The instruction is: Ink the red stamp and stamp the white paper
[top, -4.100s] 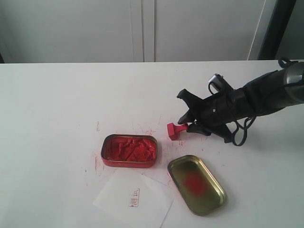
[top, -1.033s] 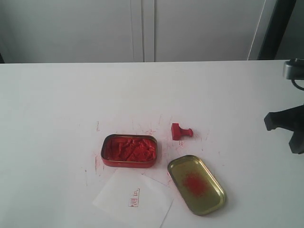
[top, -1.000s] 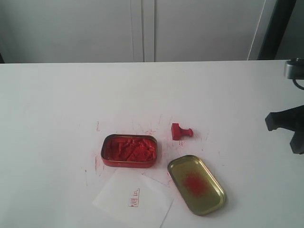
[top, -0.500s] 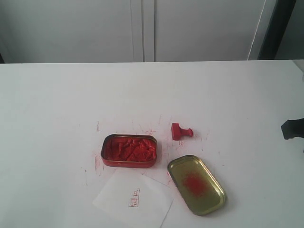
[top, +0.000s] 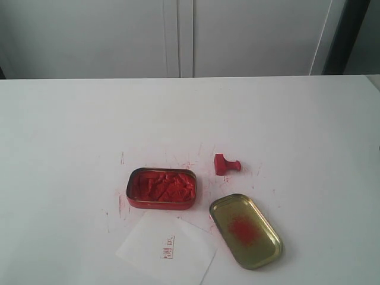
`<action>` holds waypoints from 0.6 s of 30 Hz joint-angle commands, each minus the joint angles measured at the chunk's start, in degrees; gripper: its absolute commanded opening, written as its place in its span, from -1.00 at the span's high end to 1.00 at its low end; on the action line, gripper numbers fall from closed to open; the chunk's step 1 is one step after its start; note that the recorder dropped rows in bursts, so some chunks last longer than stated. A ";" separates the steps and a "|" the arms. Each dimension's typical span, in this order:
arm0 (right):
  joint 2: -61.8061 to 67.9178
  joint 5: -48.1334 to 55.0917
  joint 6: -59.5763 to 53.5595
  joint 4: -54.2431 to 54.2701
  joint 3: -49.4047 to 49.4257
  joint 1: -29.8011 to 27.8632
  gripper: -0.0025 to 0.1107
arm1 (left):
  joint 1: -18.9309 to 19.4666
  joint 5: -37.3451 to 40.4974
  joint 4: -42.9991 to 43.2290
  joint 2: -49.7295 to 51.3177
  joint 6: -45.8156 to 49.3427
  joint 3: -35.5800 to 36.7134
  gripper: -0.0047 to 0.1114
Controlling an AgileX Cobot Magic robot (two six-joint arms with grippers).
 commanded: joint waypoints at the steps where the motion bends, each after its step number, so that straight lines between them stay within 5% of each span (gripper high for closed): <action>1: -6.09 -1.72 -0.63 -1.45 3.67 -0.28 0.96 | 0.08 0.04 -0.08 -0.22 -0.14 0.28 0.92; 18: -32.42 -7.21 -0.63 -5.49 14.23 -0.28 0.96 | 0.08 0.04 -0.08 -0.22 -0.14 0.28 0.92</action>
